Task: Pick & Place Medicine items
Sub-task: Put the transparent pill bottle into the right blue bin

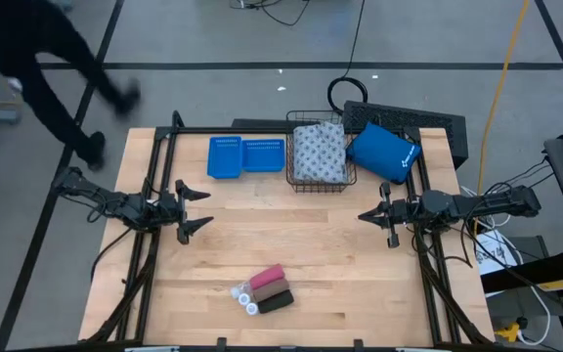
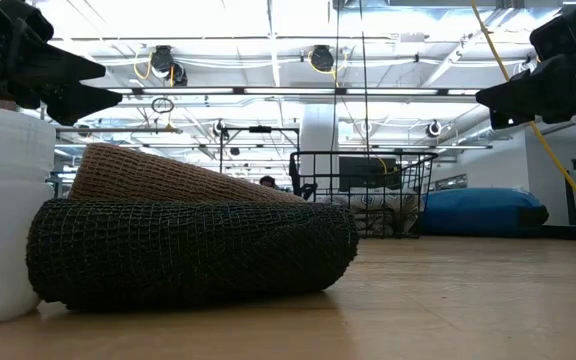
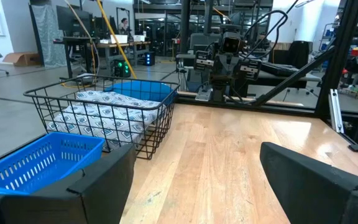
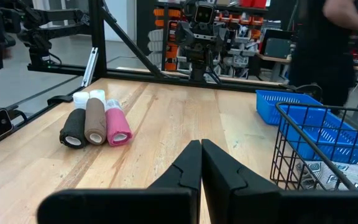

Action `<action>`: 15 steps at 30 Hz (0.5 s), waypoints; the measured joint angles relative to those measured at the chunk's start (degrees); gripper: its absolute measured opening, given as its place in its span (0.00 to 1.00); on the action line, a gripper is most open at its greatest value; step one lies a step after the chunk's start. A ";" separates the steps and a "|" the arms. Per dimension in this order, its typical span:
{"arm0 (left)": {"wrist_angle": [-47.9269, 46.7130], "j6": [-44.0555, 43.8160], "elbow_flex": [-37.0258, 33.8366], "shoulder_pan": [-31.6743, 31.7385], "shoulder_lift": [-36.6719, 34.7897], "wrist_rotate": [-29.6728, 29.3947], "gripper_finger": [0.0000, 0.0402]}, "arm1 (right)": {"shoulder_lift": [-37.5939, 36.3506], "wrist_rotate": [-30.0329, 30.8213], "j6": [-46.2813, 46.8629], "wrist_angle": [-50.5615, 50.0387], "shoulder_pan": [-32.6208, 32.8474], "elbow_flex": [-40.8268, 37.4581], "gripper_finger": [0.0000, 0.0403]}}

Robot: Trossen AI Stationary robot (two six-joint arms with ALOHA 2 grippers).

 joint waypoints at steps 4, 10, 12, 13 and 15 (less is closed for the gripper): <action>2.29 -0.27 0.00 0.00 0.00 0.00 0.87 | 0.00 0.00 -0.01 0.00 0.00 0.00 0.00; 10.05 -8.64 0.00 -0.01 0.00 0.00 0.88 | 0.00 0.00 0.00 0.01 0.00 0.00 0.00; 12.08 -12.74 0.00 0.01 0.00 0.02 0.87 | 0.00 0.00 -0.01 0.00 0.00 0.00 0.00; 12.57 -14.06 0.00 0.00 0.00 0.00 0.87 | 0.00 0.00 -0.01 0.00 0.00 0.00 0.00; 12.97 -14.99 0.00 0.01 0.02 0.02 0.87 | 0.00 0.00 -0.01 0.02 0.00 0.00 0.00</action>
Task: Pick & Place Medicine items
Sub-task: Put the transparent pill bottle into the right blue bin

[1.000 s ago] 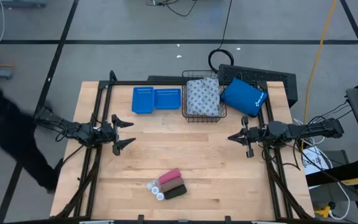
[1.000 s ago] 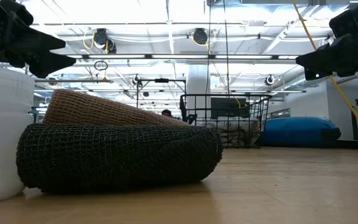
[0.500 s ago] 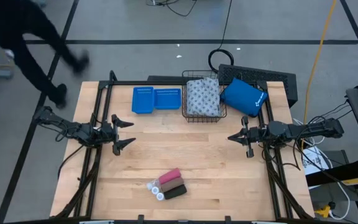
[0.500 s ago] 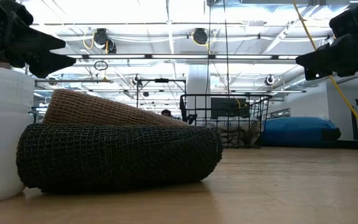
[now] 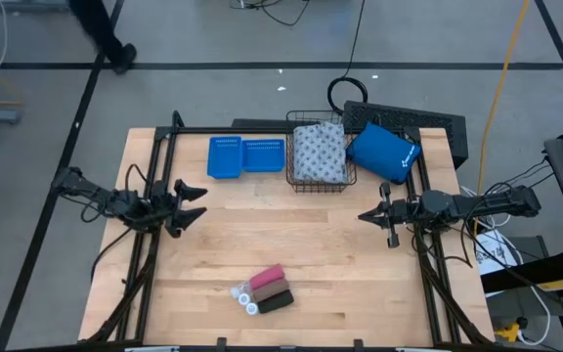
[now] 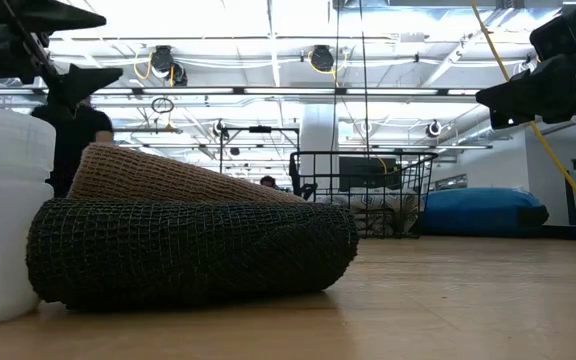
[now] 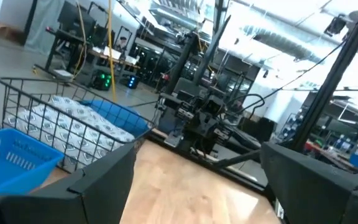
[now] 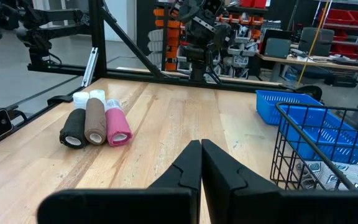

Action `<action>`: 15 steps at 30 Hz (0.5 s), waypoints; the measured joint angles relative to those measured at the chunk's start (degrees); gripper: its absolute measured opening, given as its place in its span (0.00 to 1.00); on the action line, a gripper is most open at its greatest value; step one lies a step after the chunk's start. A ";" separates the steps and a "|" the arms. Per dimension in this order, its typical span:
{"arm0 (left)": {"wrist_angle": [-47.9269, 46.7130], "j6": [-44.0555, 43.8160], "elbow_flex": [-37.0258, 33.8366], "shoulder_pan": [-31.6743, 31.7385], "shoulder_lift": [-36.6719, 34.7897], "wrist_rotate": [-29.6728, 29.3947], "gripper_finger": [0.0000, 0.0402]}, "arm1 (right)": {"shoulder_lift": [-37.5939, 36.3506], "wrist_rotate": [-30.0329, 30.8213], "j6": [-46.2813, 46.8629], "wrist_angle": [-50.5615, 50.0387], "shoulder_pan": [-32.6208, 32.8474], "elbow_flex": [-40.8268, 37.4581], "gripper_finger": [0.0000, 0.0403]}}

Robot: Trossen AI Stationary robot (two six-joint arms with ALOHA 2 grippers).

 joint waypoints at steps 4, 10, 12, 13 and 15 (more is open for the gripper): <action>-0.40 0.00 0.00 -0.01 -0.02 0.63 0.87 | 0.00 0.00 0.00 0.00 0.00 0.00 0.00; -0.70 -4.47 0.00 -0.01 0.00 1.82 0.87 | 0.00 0.00 0.01 0.00 0.00 0.00 0.00; -1.86 -5.08 0.00 -0.02 0.00 -0.32 0.88 | 0.00 0.00 0.01 0.00 0.00 0.00 0.00; -2.29 -5.27 0.00 -0.02 0.00 -2.27 0.88 | 0.00 0.00 0.00 0.01 0.00 0.00 0.00; -2.80 -6.15 0.00 -0.01 0.00 -5.40 0.88 | 0.00 0.00 0.00 -0.02 0.00 0.00 0.00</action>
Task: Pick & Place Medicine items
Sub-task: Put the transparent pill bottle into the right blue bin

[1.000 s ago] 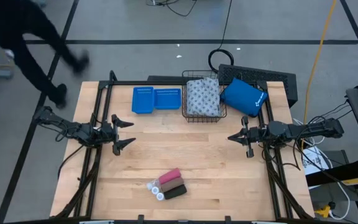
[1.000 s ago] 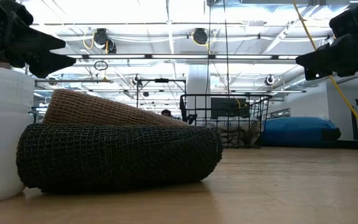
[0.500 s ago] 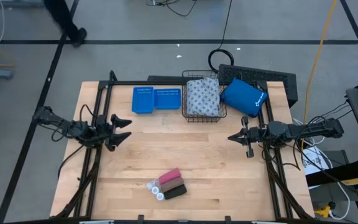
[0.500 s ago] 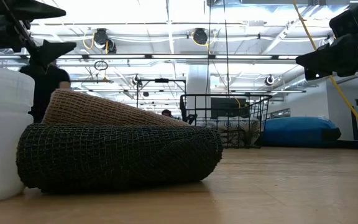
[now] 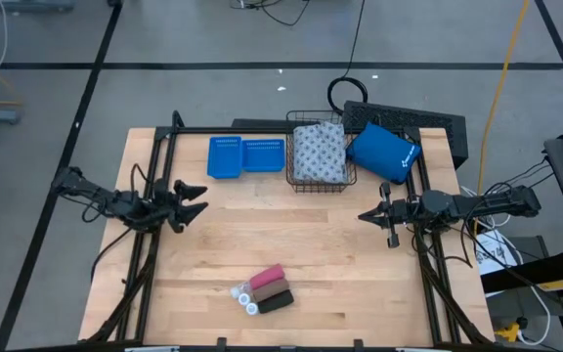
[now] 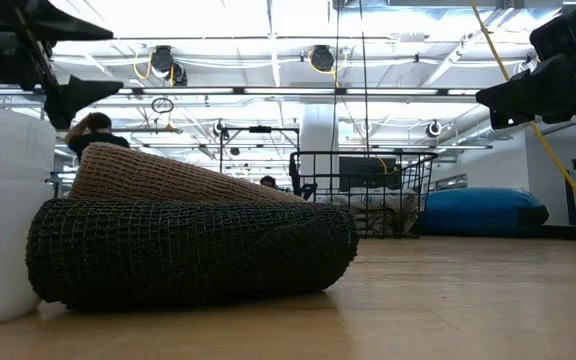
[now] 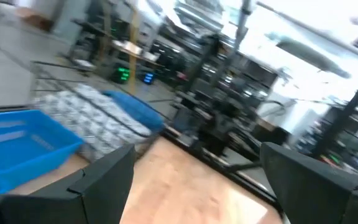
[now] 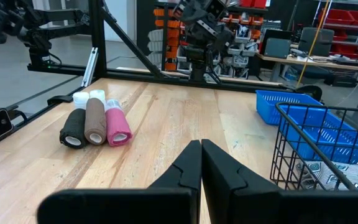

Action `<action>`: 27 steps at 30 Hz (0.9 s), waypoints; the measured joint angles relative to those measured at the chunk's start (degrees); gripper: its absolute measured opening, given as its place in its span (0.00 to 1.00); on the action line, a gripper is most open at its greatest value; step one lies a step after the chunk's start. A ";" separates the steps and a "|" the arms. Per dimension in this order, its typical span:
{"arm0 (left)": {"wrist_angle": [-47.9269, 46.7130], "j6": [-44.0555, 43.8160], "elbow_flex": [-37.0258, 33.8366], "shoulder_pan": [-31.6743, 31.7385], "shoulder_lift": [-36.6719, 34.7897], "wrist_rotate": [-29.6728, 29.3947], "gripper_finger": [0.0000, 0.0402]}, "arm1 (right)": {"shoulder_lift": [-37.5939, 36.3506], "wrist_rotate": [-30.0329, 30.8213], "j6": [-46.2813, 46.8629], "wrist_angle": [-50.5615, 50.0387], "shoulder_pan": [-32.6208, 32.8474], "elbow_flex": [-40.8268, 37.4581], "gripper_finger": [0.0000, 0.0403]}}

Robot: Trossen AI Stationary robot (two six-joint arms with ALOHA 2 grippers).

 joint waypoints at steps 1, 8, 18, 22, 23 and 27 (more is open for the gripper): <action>-0.45 -0.74 0.00 0.04 0.00 -0.61 0.88 | 0.00 0.00 0.02 0.02 0.00 0.00 0.00; -3.12 -6.26 0.00 -0.06 2.89 6.64 0.87 | 0.00 0.00 0.00 0.02 0.00 0.00 0.00; 4.52 -11.49 0.42 -5.28 27.28 15.02 0.87 | 0.00 0.00 0.00 0.02 0.00 0.00 0.00; 4.76 -22.21 3.22 -9.76 38.07 19.00 0.87 | 0.00 0.00 0.00 0.02 0.00 0.00 0.00; 4.65 -24.04 4.28 -11.12 40.94 18.98 0.87 | 0.00 0.00 0.00 0.02 0.00 0.00 0.00; 4.66 -26.21 10.63 -15.48 52.49 18.90 0.87 | 0.00 0.00 0.01 0.02 0.00 0.00 0.00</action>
